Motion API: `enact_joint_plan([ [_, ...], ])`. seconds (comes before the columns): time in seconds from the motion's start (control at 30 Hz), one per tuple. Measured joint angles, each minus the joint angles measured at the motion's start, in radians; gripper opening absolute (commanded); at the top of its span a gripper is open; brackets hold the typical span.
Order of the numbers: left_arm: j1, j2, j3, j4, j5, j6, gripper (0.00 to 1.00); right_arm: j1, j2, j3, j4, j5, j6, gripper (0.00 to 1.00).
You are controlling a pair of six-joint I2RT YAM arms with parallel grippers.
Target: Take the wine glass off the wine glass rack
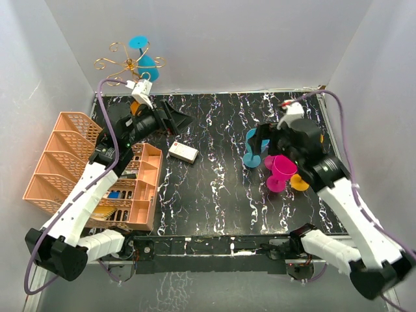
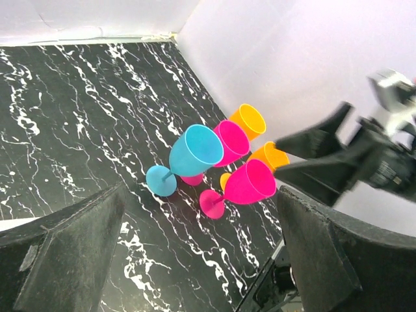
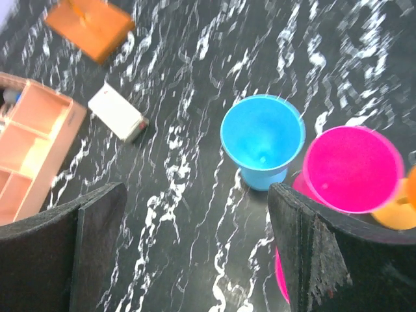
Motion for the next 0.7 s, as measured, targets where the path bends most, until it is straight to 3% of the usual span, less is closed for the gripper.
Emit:
enact_joint_plan([
  [0.17,0.000,0.034,0.082,-0.069,-0.072,0.013,0.97,0.000,-0.212,-0.081,0.096,0.126,-0.048,0.99],
  [0.5,0.012,0.226,0.412,-0.240,-0.269,0.134,0.97,0.000,-0.284,-0.186,0.121,0.201,-0.094,0.99],
  [0.7,0.139,0.376,0.594,-0.284,-0.312,0.026,0.96,0.000,-0.330,-0.201,0.146,0.213,-0.100,0.99],
])
